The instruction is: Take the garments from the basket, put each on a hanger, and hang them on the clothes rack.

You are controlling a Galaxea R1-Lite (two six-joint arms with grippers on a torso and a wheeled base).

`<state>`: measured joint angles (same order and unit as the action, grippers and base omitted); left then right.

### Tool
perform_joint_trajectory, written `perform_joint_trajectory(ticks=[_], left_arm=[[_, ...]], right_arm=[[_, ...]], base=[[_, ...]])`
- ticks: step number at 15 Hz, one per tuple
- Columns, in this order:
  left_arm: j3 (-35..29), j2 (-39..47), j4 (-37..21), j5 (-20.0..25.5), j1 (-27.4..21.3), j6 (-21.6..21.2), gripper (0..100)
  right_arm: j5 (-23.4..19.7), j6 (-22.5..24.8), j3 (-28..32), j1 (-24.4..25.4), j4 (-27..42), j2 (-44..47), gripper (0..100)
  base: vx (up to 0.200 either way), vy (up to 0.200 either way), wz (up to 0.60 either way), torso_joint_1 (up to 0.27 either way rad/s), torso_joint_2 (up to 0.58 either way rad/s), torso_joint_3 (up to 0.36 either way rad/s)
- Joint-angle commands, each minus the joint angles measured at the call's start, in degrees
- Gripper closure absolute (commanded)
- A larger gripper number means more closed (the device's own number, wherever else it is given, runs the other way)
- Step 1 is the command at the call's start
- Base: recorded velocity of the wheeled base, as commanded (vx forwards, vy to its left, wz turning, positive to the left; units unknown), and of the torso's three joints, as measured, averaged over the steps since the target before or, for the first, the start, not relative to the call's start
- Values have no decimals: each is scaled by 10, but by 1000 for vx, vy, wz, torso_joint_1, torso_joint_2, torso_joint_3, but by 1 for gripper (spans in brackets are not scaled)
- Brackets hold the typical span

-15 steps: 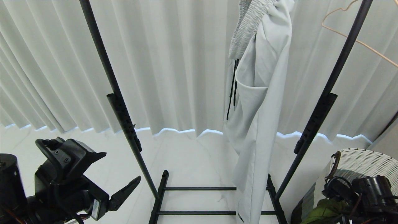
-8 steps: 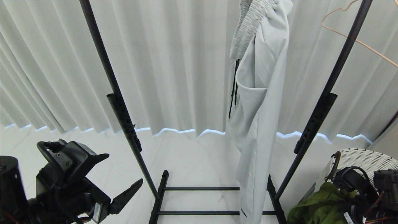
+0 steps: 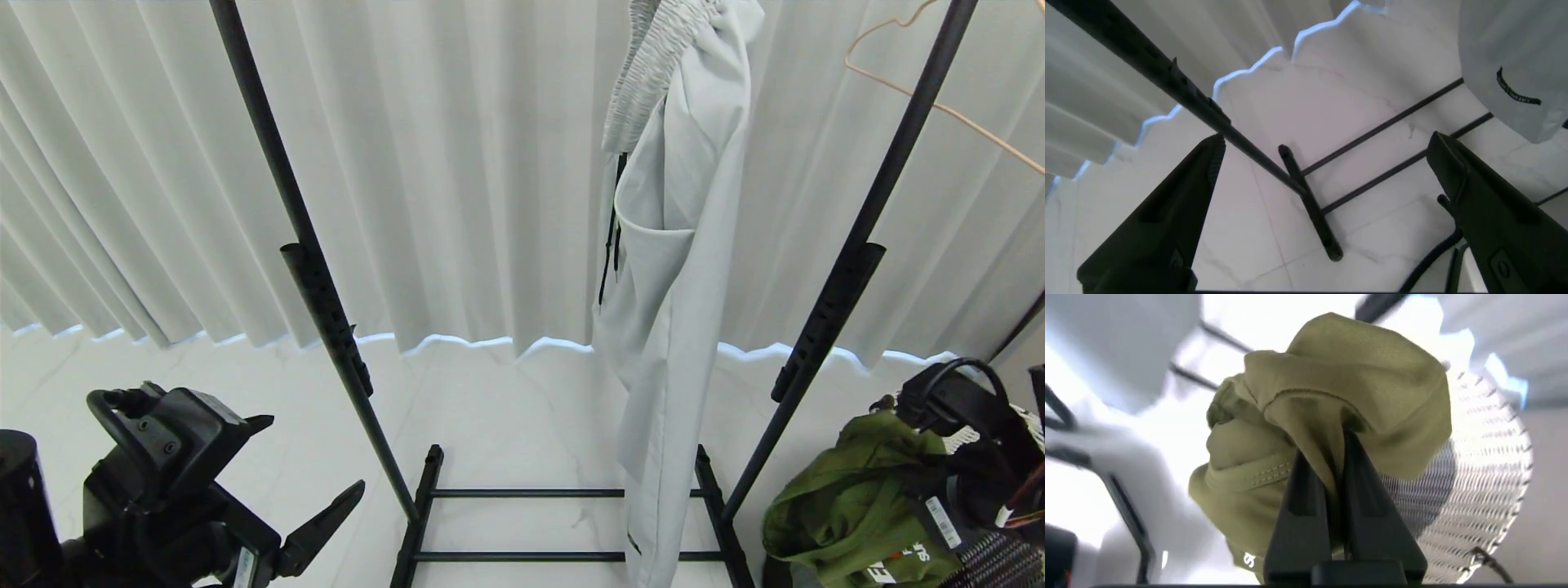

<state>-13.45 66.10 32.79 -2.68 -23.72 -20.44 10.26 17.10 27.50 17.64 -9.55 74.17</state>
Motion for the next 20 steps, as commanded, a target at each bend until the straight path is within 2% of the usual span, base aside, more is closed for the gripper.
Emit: perform_joint_trajectory(ticks=[1,4,5,8,11,13,14,15,17,20], left_arm=[[5,-9,1,0,0,0,0],[10,-11,1,0,-1,1,0],[7,-11,1,3,-15,1,0],[-6,3,1,4,-67,22,0],[-13,31,1,11,-147,48,0],[-37,62,1,34,-189,111,0],[-71,105,1,35,-222,194,0],[-100,135,1,34,-239,235,0],[-144,194,1,34,-258,284,0],[-184,265,6,33,-281,364,0]], right_arm=[[-1,-1,56,33,39,-66,100],[-2,-5,61,53,43,-80,100],[-2,-22,70,69,43,-82,100],[-1,-73,99,129,44,-105,100],[-2,-90,106,173,44,-134,100],[-2,-106,106,209,43,-145,100],[-2,-124,112,242,40,-151,100],[-4,-133,118,260,39,-153,100],[-17,-142,126,282,38,-157,100],[-73,-170,131,309,25,-159,100]], base=[[-200,0,0,12,2,-7],[-200,0,0,2,-1,2],[0,0,0,0,0,0],[0,0,0,0,0,0],[0,0,0,0,0,0],[0,0,0,0,0,0],[0,0,0,0,0,0],[0,0,0,0,0,0],[0,0,0,0,0,0],[0,0,0,0,0,0]])
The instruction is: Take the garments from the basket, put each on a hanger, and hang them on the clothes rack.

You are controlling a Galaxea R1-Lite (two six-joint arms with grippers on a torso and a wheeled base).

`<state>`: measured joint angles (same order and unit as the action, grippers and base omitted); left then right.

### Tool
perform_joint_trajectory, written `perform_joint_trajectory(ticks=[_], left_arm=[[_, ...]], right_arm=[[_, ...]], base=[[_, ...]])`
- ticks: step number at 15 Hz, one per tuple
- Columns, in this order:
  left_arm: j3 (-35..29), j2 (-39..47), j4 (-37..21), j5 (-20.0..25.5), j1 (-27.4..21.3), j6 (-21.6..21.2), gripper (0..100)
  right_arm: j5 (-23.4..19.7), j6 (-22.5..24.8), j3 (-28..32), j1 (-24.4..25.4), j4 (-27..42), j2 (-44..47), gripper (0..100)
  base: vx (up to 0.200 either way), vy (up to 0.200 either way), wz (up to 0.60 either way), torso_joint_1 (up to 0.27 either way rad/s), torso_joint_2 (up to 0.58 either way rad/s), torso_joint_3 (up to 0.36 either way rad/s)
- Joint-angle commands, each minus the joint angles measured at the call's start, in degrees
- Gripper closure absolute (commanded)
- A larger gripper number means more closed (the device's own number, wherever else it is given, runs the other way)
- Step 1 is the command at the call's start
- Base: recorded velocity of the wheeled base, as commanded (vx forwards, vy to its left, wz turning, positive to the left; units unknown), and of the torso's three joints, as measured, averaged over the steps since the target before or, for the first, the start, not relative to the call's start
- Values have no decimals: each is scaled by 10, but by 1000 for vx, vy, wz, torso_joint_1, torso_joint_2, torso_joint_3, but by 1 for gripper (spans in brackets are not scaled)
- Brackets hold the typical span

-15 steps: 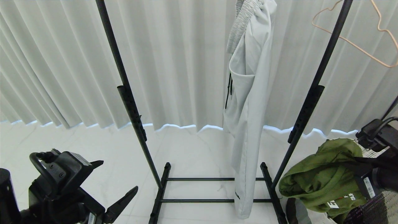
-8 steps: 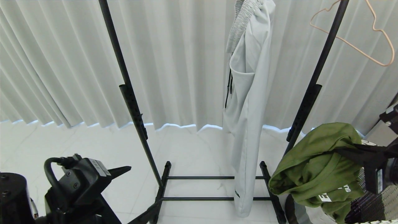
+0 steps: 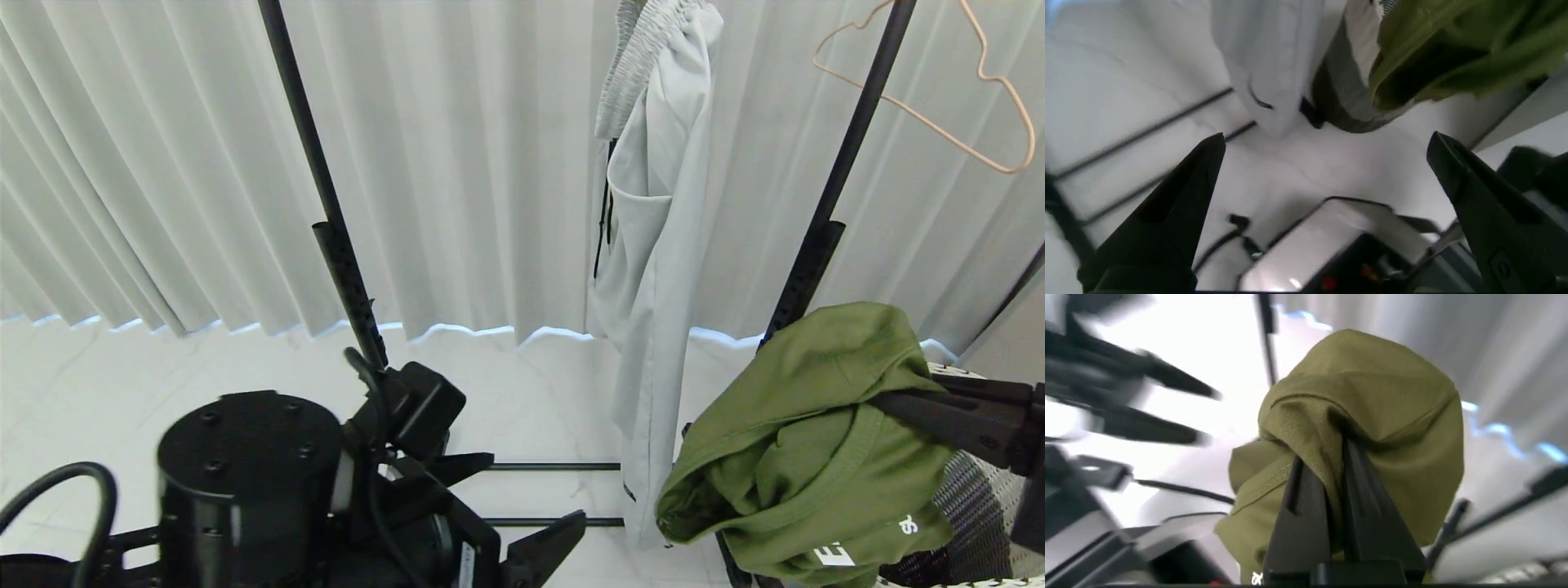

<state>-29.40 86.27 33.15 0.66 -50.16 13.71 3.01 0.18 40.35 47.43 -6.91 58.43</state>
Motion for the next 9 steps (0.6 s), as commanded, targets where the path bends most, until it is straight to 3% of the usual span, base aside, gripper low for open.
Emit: perform_joint_trajectory(ticks=[1,5,9], left_arm=[[-24,80,10,-6,-22,45,0],[-14,121,58,-43,-46,108,0],[19,123,71,-49,-56,110,0]], right_arm=[[-13,-6,3,16,-4,0,100],[-36,-22,7,44,-6,7,100],[-36,-25,9,54,-10,12,100]], base=[[0,0,0,0,0,0],[0,0,0,0,0,0],[0,0,0,0,0,0]])
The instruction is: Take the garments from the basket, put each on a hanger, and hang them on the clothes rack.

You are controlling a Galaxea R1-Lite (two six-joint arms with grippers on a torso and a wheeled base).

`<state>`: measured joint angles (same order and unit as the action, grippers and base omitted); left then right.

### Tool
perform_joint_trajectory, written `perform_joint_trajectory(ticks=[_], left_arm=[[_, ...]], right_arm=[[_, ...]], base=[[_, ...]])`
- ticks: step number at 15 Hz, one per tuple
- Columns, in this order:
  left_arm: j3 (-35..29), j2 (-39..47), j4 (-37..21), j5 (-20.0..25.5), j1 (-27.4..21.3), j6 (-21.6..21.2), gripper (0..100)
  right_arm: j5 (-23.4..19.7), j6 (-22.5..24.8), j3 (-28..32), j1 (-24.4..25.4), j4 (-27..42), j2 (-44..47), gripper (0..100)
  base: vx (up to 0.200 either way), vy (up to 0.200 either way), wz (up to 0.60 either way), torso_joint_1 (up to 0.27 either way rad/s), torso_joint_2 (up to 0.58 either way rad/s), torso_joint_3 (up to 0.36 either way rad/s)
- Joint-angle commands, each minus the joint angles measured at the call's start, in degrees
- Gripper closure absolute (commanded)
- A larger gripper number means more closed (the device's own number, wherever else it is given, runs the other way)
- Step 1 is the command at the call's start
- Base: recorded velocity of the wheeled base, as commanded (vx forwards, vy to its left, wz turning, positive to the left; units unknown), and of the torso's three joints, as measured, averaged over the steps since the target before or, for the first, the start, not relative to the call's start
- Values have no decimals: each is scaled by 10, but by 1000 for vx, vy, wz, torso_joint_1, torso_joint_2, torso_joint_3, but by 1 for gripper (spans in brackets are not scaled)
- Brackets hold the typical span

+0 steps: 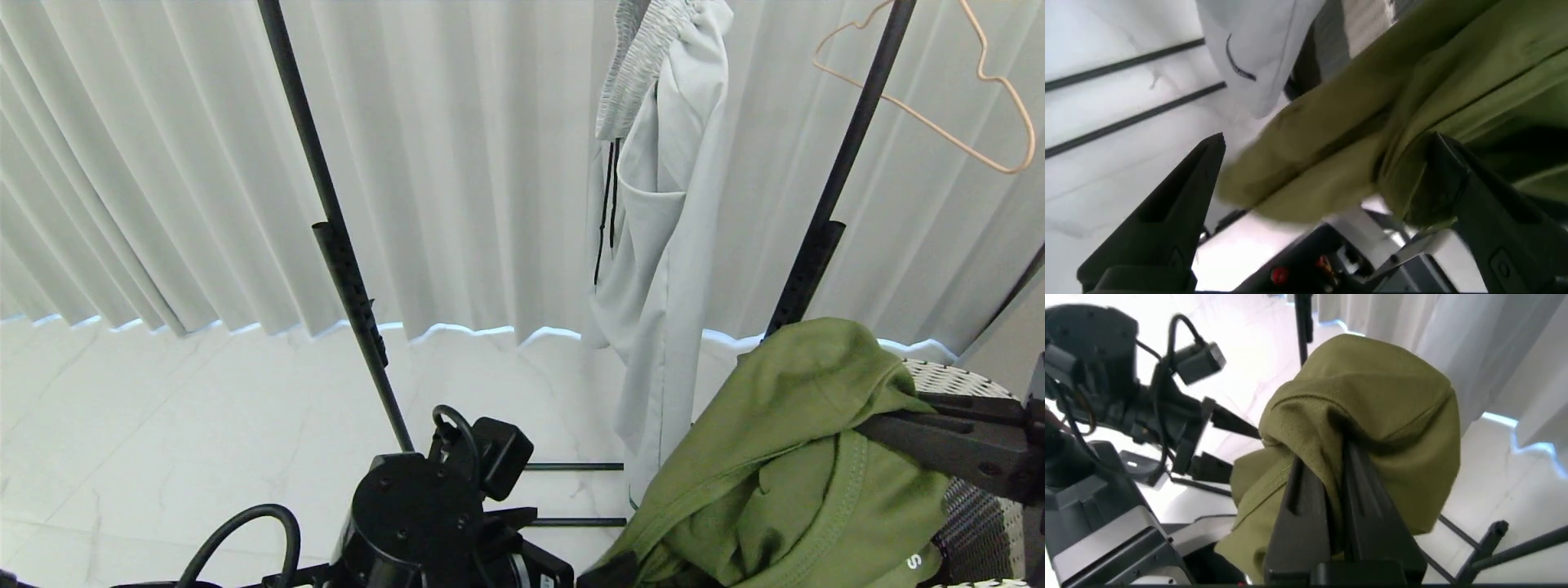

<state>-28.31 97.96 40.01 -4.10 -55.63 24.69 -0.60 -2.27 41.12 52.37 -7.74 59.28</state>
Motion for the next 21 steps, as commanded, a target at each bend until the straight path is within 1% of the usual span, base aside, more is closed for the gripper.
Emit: perform_joint_trajectory(ticks=[1,3,5,7,8,9,11,12,13,14,16,21], left_arm=[[9,5,7,-10,0,1,0],[19,-7,10,-11,-12,0,0],[32,-16,10,-11,-37,-1,0],[30,-17,13,-11,-44,-1,0],[32,-15,24,-10,-48,-3,0],[28,-11,25,-11,-46,-3,0],[20,-1,26,-14,-15,0,0],[20,-1,28,-14,-11,0,0],[16,-1,36,-14,13,2,0],[16,-2,43,-13,23,8,0],[16,0,49,-13,25,18,0],[19,-11,58,-13,21,17,0]], right_arm=[[0,-2,1,11,-7,4,100],[0,-4,1,14,-13,7,100],[0,-4,3,16,-14,13,100],[0,-4,3,19,-22,15,100],[1,-5,2,20,-32,19,100],[1,-4,3,21,-34,21,100],[0,-4,8,30,-34,22,100],[0,-4,8,34,-34,22,100],[0,-5,12,43,-34,22,100],[0,-5,14,51,-34,23,100],[1,-5,20,61,-33,23,100],[4,-7,16,61,-34,27,100]], base=[[0,0,0,0,0,0],[0,0,0,0,0,0],[0,0,0,0,0,0],[0,0,0,0,0,0],[0,0,0,0,0,0],[0,0,0,0,0,0],[0,0,0,0,0,0],[0,0,0,0,0,0],[0,0,0,0,0,0],[0,0,0,0,0,0],[0,0,0,0,0,0],[0,0,0,0,0,0]])
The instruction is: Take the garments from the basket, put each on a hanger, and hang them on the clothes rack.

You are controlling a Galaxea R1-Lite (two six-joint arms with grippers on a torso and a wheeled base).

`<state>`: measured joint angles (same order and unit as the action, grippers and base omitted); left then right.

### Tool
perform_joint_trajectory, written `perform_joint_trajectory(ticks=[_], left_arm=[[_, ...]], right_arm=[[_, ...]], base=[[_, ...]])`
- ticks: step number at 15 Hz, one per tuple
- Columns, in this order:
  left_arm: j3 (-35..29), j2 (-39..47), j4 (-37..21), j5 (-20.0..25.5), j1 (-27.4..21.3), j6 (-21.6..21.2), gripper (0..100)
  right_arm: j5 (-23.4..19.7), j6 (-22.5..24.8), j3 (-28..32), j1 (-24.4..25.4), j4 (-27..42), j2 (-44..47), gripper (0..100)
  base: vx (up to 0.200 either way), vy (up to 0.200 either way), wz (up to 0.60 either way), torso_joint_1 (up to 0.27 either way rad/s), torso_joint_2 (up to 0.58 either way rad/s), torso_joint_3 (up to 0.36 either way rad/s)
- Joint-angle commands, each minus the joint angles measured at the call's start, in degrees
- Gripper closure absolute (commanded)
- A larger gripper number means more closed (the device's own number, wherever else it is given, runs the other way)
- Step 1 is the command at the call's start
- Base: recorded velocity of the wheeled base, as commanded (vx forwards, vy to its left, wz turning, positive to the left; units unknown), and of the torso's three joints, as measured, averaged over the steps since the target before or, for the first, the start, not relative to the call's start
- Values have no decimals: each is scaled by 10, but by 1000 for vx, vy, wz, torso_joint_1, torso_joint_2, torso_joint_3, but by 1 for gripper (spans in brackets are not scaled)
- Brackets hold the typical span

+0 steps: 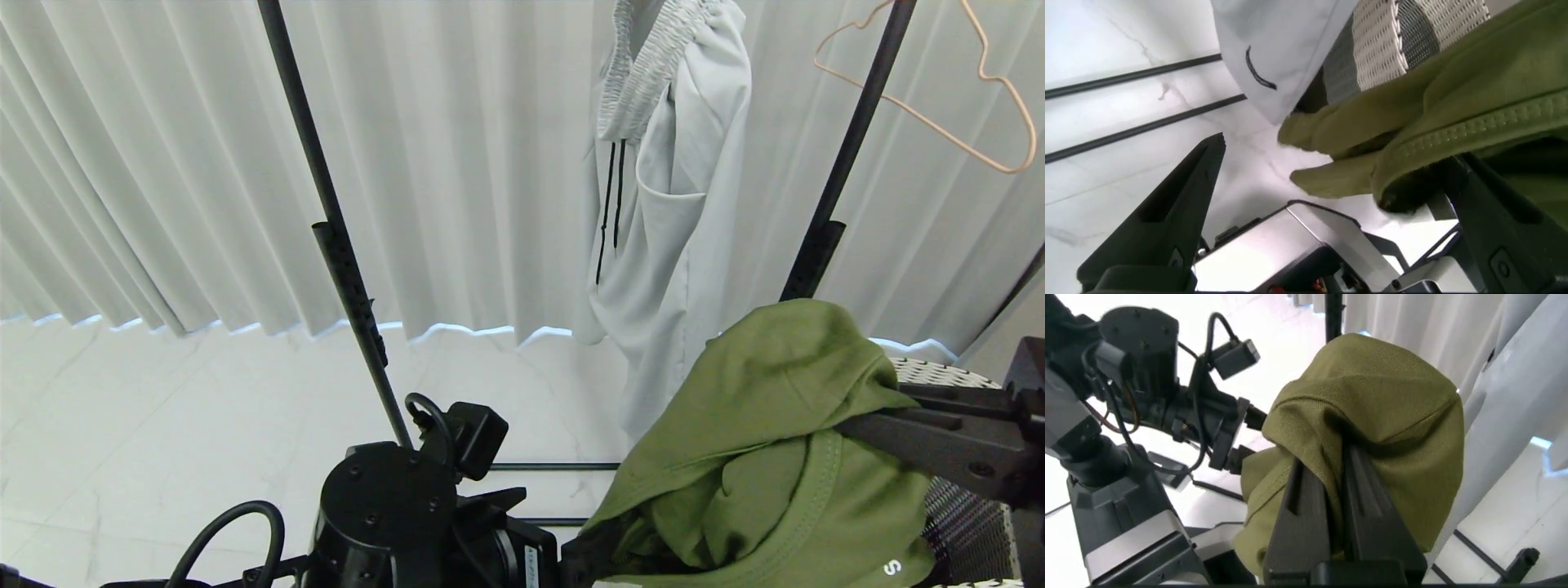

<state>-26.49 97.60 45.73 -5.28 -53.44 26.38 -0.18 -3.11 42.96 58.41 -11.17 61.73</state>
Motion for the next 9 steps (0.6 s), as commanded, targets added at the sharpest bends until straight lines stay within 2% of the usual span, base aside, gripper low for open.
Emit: perform_joint_trajectory(ticks=[1,5,9], left_arm=[[1,-15,1,2,-1,0,0],[3,-15,1,3,-2,0,0],[40,-13,1,3,-3,1,0]], right_arm=[[0,-3,-3,0,0,5,100],[-3,-5,5,2,-23,23,100],[-3,-5,12,7,-26,23,100]], base=[[0,0,0,0,0,0],[0,0,0,0,0,0],[0,0,0,0,0,0]])
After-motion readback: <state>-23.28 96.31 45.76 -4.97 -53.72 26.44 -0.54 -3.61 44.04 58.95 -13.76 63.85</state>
